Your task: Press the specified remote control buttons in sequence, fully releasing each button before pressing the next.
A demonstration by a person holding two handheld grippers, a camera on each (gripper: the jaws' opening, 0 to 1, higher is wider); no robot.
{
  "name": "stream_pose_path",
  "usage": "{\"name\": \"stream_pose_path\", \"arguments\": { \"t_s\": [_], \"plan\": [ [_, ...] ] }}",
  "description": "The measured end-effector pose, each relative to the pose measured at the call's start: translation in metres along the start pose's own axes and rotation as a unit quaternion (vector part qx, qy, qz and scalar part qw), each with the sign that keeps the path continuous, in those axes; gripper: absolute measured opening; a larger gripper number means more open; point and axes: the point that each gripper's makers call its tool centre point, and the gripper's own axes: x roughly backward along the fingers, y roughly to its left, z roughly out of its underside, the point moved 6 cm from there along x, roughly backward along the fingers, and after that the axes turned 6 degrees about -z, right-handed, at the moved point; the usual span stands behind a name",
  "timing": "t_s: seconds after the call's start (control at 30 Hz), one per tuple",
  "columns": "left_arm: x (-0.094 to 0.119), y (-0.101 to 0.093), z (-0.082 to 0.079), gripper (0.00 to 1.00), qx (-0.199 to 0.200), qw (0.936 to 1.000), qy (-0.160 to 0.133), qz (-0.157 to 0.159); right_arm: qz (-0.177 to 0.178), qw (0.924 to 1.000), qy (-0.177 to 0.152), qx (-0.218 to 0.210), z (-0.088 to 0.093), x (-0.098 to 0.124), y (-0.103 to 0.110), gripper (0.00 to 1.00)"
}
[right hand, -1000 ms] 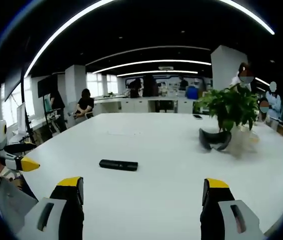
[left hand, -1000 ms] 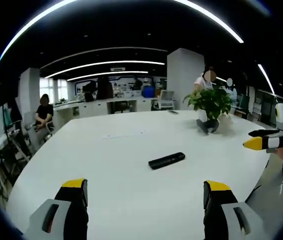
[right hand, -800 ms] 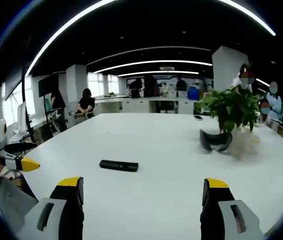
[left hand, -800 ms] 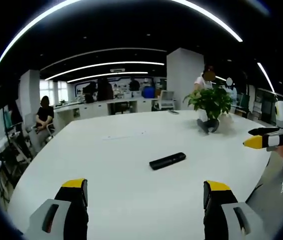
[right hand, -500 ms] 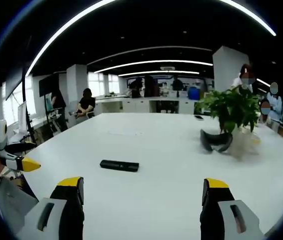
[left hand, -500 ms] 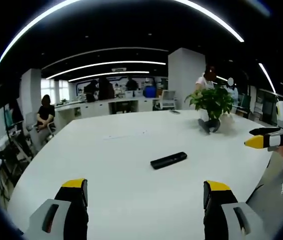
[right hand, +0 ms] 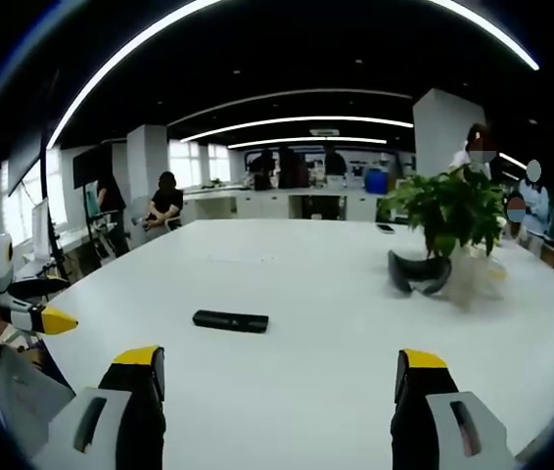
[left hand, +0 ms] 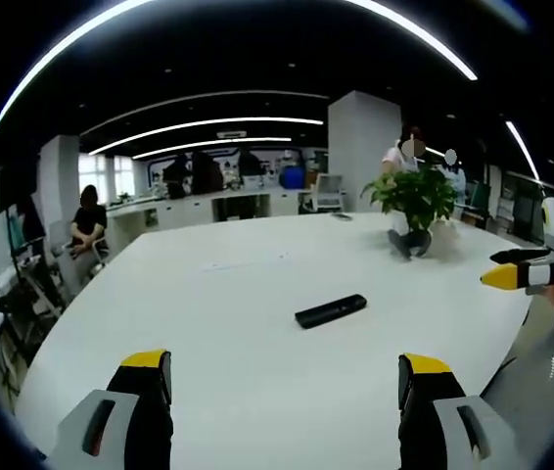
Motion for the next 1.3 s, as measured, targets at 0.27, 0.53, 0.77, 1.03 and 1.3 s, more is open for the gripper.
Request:
{"name": "stream_pose_path", "arguments": {
  "t_s": [0.27,0.53,0.77,1.03,1.3],
  "plan": [
    [-0.001,-0.001,-0.001,1.00,-0.005,1.0000,0.004,0.001,-0.001,1.0000,0.003,0.001,0.002,0.000,0.000,0.97],
    [-0.001,-0.002,-0.002,1.00,-0.011,0.9999,0.005,0.001,-0.001,1.0000,0.003,0.002,0.002,0.001,0.000,0.97],
    [0.000,-0.002,-0.004,1.00,-0.012,0.9999,0.005,0.000,-0.002,1.0000,0.003,0.002,0.002,0.001,0.000,0.97],
    [-0.001,-0.006,-0.007,0.99,-0.016,0.9999,0.006,0.002,-0.002,1.0000,0.001,-0.001,0.003,0.002,-0.002,0.97],
    [-0.006,-0.008,-0.011,0.99,-0.029,0.9995,0.009,0.010,-0.005,1.0000,0.004,0.000,0.004,0.003,0.000,0.96]
  ]
}}
